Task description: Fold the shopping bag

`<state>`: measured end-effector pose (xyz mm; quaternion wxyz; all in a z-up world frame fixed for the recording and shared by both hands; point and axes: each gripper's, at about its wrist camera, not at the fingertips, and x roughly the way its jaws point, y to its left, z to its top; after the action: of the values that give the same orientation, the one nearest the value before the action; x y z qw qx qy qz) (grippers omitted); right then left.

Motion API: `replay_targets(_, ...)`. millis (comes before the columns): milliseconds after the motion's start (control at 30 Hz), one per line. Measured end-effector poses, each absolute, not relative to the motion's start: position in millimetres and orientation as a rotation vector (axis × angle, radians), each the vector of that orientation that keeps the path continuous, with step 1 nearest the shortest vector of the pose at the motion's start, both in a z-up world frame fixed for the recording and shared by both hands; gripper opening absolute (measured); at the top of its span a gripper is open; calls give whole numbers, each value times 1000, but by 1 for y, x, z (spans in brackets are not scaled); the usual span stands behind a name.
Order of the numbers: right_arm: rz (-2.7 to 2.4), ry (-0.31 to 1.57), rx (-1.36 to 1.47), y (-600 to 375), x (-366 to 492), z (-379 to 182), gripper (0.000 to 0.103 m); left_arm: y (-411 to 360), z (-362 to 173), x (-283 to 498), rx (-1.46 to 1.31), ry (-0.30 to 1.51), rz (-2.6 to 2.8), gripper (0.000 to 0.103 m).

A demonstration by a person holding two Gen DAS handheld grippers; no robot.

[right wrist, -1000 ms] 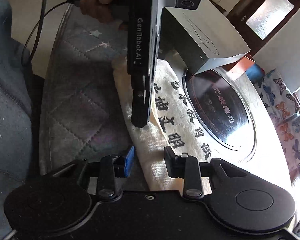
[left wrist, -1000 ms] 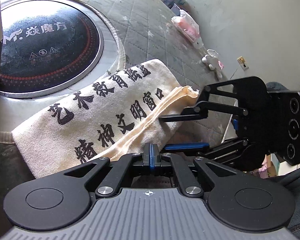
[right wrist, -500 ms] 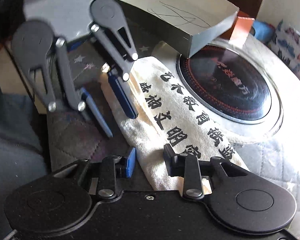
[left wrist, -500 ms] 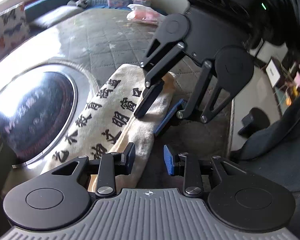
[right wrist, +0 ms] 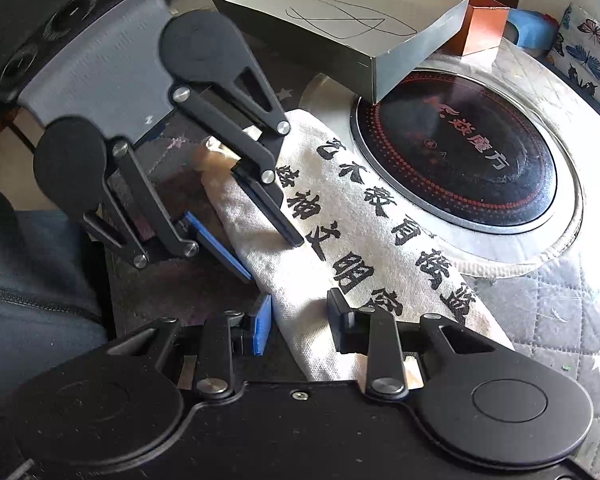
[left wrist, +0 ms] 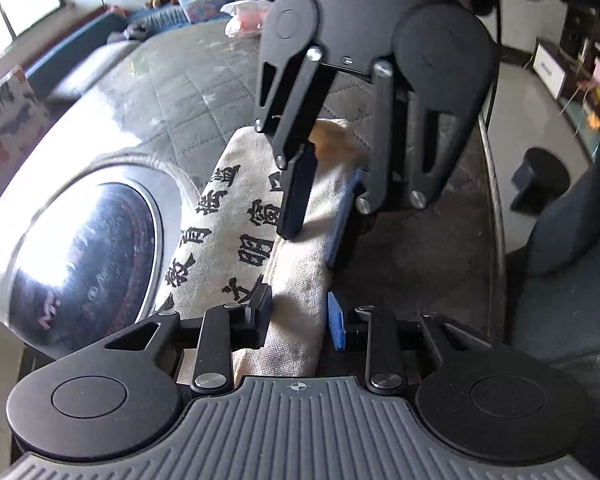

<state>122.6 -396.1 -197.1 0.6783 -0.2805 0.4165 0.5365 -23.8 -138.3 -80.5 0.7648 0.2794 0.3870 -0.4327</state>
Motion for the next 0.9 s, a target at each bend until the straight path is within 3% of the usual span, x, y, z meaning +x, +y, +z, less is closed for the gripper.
replay_targets(333,1213,667,-911,-395,84,-208,36,-120,-81,12,344,980,-989,28)
replay_targets(633,1212,896,-615,-402,124,-199,32,-105,-71,4,401,929,-1005,34)
replay_targets(900,1286,1084,-416,-411,129,-199,32,-97,-70,-12,349,1000,-1081,36)
